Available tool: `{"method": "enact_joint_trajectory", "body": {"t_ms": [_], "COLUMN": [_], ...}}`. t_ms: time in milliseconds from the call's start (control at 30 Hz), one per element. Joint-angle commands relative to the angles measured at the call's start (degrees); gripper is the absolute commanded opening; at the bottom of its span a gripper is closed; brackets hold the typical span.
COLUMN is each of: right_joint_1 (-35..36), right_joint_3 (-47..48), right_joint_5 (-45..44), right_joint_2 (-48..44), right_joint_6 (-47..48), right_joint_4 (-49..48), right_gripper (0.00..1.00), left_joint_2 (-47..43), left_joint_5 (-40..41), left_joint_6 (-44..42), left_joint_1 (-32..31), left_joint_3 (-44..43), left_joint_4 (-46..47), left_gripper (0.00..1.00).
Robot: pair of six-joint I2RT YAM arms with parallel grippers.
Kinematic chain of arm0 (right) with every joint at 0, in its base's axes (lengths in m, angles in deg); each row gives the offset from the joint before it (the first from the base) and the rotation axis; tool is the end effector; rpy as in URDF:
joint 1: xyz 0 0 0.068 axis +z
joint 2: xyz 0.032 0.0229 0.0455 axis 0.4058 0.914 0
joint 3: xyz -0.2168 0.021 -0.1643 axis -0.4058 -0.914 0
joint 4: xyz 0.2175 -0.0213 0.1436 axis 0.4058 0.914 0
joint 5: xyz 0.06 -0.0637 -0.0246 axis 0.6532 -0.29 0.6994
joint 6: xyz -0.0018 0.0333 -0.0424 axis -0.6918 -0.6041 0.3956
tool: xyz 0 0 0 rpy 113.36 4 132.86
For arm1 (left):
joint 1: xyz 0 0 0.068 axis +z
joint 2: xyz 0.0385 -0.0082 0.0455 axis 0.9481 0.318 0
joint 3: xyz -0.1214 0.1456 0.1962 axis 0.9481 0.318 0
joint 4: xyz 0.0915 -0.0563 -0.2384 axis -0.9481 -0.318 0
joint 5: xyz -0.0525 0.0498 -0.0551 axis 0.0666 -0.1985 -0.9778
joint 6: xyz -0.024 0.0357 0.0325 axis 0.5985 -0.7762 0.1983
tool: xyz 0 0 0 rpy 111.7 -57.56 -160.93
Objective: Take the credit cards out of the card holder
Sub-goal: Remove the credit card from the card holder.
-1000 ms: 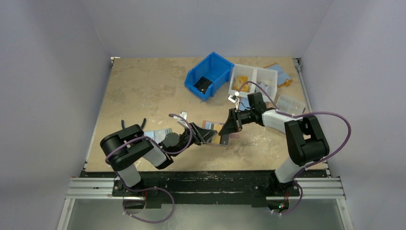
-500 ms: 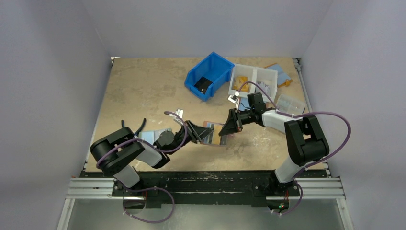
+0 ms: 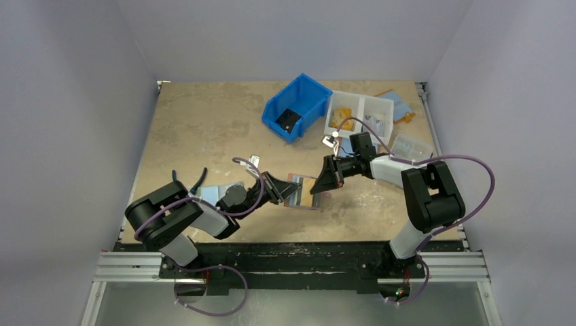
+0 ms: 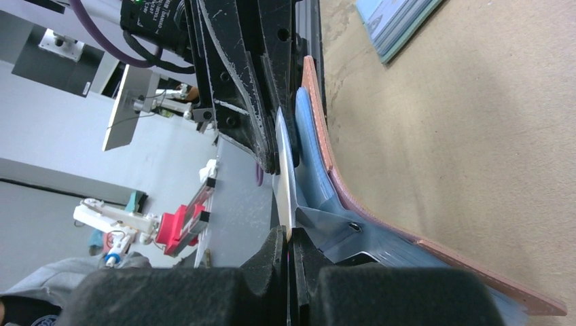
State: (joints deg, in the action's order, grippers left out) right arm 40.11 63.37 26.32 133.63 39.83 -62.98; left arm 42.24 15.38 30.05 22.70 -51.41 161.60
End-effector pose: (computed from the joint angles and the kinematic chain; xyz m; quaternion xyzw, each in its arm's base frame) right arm 0.2746 0.1165 0.1671 -0.2760 0.6888 0.6600 0.1173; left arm 0.1633 -0.1893 0.1608 -0.0738 0.6853 -0.6159 0.3815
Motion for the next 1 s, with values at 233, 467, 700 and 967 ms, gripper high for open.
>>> {"method": "enact_joint_trajectory", "body": {"t_ms": [233,467,700,967], "right_joint_1": [-0.26,-0.26,0.19,0.89], "right_joint_3": [0.45,1.56,2.61,5.88], "right_joint_5": [-0.21,-7.29,-10.61,-13.34], "right_joint_2": [1.06,4.04,8.44,12.7], "right_joint_6": [0.93,5.97,8.09,15.2], "right_joint_4": [-0.14,5.77,7.74,15.98], "right_gripper": [0.05,0.04,0.04,0.04], "left_joint_2": [-0.93,5.06,18.85,22.18], "left_joint_5": [-0.88,-1.26,-0.95,-0.97], "left_joint_6": [1.6,2.35,5.54,4.86], "left_joint_1": [1.24,1.37,1.65,2.39], "left_joint_3": [2.81,3.3,5.78,6.49], "left_joint_4": [5.99,9.77,23.07,23.59], "left_gripper": [0.03,0.03,0.02,0.02]}}
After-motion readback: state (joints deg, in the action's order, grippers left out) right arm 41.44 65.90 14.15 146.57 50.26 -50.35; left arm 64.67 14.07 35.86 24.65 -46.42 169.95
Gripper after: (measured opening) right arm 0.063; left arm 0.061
